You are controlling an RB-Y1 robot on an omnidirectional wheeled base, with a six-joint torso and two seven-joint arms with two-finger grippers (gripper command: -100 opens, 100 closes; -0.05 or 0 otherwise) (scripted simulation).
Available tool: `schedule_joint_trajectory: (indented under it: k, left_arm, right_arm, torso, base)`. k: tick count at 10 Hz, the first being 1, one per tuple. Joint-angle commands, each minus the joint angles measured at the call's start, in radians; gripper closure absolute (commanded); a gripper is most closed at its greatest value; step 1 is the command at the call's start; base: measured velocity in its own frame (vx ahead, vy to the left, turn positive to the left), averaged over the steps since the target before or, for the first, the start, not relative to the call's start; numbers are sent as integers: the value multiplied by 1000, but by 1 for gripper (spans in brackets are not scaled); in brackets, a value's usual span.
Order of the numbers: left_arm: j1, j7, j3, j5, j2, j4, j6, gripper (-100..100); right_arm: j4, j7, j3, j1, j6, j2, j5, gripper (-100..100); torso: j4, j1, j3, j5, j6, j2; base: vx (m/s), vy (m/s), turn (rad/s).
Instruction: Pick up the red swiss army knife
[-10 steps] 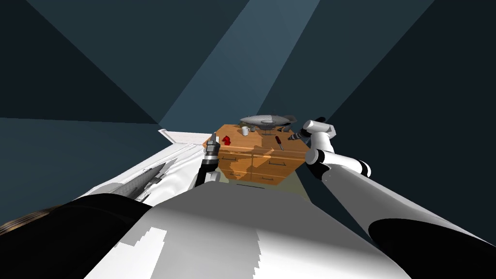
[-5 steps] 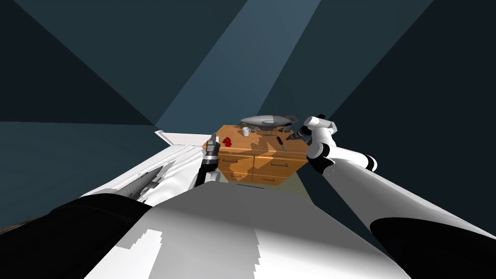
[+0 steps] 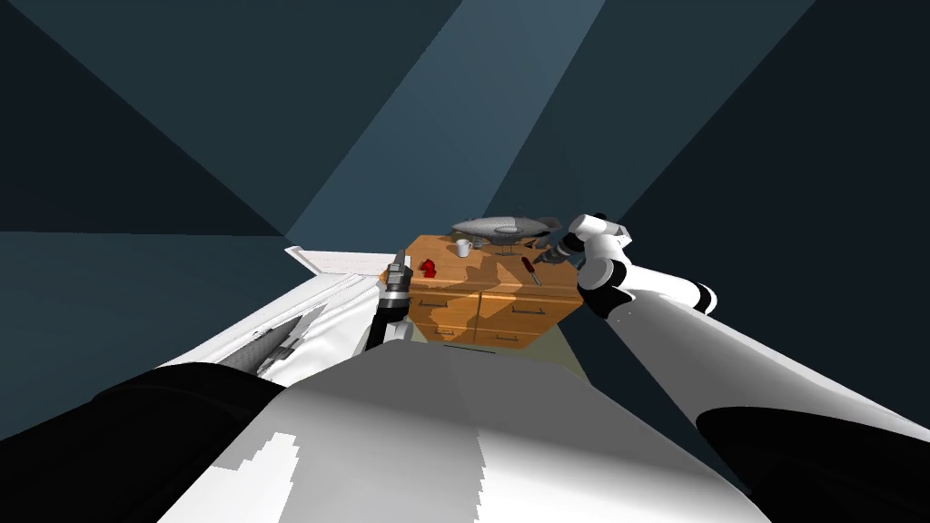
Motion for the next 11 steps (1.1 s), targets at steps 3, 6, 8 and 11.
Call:
schedule_joint_trajectory:
  k: [3,6,8,11]
  left_arm:
    - [0,0,0,0,0,0,0,0]
    - [0,0,0,0,0,0,0,0]
    - [0,0,0,0,0,0,0,0]
    - [0,0,0,0,0,0,0,0]
  right_arm:
    - [33,-44,-19,-28,87,3,6,-100]
    - [59,-57,-25,-41,111,2,9,-100]
    - [77,-68,-29,-50,129,2,11,-100]
    - [89,-70,-30,-54,130,1,12,0]
  torso:
    - [0,-1,0,0,0,0]
    - [0,-2,1,0,0,1]
    - [0,-1,1,0,0,1]
    - [0,-2,1,0,0,1]
  base:
    - [21,37,-26]
    - [12,24,-10]
    - [12,23,-15]
    - [7,15,-8]
